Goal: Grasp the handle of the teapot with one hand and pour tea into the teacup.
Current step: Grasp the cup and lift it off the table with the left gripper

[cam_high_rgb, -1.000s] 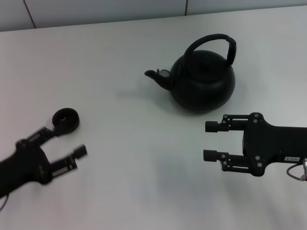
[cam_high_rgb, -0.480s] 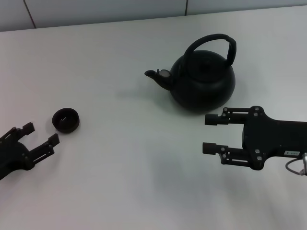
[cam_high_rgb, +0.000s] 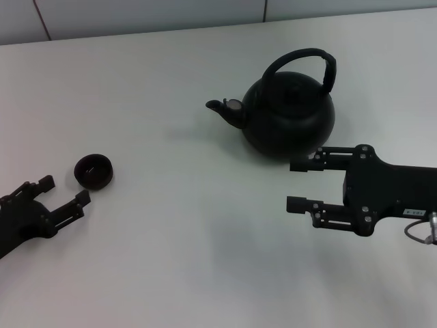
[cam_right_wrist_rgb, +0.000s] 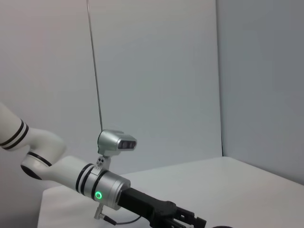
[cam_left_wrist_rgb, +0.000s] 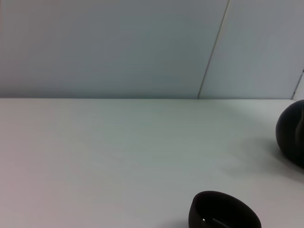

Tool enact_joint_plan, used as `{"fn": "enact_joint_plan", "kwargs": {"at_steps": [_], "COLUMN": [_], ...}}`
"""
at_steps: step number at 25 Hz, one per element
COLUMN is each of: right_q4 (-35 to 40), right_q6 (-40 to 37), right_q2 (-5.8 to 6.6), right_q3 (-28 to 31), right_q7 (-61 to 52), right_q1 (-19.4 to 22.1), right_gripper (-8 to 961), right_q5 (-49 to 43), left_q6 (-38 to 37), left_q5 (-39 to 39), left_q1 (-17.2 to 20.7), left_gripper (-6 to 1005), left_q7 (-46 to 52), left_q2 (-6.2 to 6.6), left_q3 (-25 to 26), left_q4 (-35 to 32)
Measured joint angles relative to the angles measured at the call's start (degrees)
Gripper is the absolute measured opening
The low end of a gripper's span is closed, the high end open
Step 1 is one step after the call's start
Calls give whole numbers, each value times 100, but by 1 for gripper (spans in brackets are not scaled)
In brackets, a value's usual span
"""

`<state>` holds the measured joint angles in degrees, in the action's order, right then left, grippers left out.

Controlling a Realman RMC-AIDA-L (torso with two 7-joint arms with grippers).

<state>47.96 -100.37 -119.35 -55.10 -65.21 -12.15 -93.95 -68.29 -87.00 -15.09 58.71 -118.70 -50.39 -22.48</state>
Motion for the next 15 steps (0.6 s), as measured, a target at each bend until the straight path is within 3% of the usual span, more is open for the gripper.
{"fn": "enact_joint_plan", "kwargs": {"at_steps": [15], "right_q4": [-31], "right_q6": [-24], "right_q2": [0], "right_q3": [0], "right_q7": [0], "right_q1": [12], "right_gripper": [593], "right_q5": [81], "left_q6": [111], "left_q5": [0], "left_q1": [-129], "left_gripper": [862], "left_q7": [-1], "left_q2": [6], "left_q3": [-45], "left_q4": [16]}}
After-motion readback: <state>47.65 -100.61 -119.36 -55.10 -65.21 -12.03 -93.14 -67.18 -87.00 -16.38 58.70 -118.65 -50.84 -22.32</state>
